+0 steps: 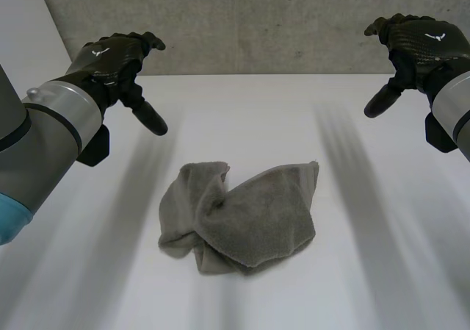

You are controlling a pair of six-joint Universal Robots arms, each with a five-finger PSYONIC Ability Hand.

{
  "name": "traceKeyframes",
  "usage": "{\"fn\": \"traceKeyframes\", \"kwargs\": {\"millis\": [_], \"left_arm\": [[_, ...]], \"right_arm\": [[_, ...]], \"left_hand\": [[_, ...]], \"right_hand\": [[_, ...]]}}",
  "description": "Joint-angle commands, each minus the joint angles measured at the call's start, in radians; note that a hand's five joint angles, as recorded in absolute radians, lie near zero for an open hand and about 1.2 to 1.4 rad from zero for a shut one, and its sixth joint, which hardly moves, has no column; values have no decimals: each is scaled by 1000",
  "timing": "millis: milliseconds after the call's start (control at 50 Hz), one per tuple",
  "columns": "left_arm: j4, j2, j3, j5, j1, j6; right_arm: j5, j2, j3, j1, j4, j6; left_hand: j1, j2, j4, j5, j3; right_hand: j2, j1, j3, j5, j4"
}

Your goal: Fold the towel.

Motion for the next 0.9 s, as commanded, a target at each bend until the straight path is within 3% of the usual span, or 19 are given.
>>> {"fn": "traceKeyframes", "kwargs": {"millis": [20,120,240,280,300,340,500,680,740,760,780,800,820,900], "left_arm": [[3,1,-3,1,0,5],[6,1,-9,1,0,11],[32,-10,-23,25,-3,38],[43,-62,-21,90,-3,112],[43,-62,-21,90,-3,112],[37,-149,0,180,-1,234],[-6,-303,15,304,-1,514],[-128,-401,8,357,-6,620],[-154,-426,17,360,-6,667],[-158,-432,23,357,-6,683],[-154,-433,37,353,-6,686],[-154,-433,37,353,-6,686],[-151,-432,61,351,-6,684],[-128,-427,149,334,-4,666]], "right_arm": [[-4,-1,-1,-2,-1,-2],[-24,-1,1,2,-2,-11],[-162,74,-7,-1,4,-91],[-261,143,-16,1,16,-152],[-262,143,-16,1,16,-152],[-321,233,-41,7,27,-183],[-349,465,-139,38,55,-207],[-342,605,-211,76,159,-324],[-332,628,-228,81,177,-371],[-332,631,-235,79,177,-384],[-334,628,-248,79,176,-382],[-334,628,-248,79,176,-382],[-331,625,-266,81,168,-373],[-306,614,-317,82,133,-344]], "left_hand": [[-69,-62,-61,-212,-53],[-84,-77,-75,-227,-68],[-78,-71,-69,-221,-62],[-66,-59,-58,-209,-51],[-66,-59,-58,-209,-51],[-69,-62,-61,-212,-53],[-69,-62,-61,-212,-53],[-31,-24,-22,-174,-15],[122,129,130,-21,137],[328,335,337,185,344],[679,686,688,536,695],[683,690,691,540,698],[1023,1030,1031,880,1038],[1117,1124,1125,974,1132]], "right_hand": [[-65,-47,-56,-50,-70],[-65,-47,-56,-50,-70],[-65,-47,-56,-50,-70],[-65,-47,-56,-50,-70],[-65,-47,-56,-50,-70],[-65,-47,-56,-50,-70],[-65,-47,-56,-50,-70],[121,140,130,136,116],[309,328,318,324,304],[576,595,586,591,572],[878,897,888,894,874],[881,900,891,897,877],[1117,1135,1126,1132,1112],[1156,1175,1166,1171,1152]]}}
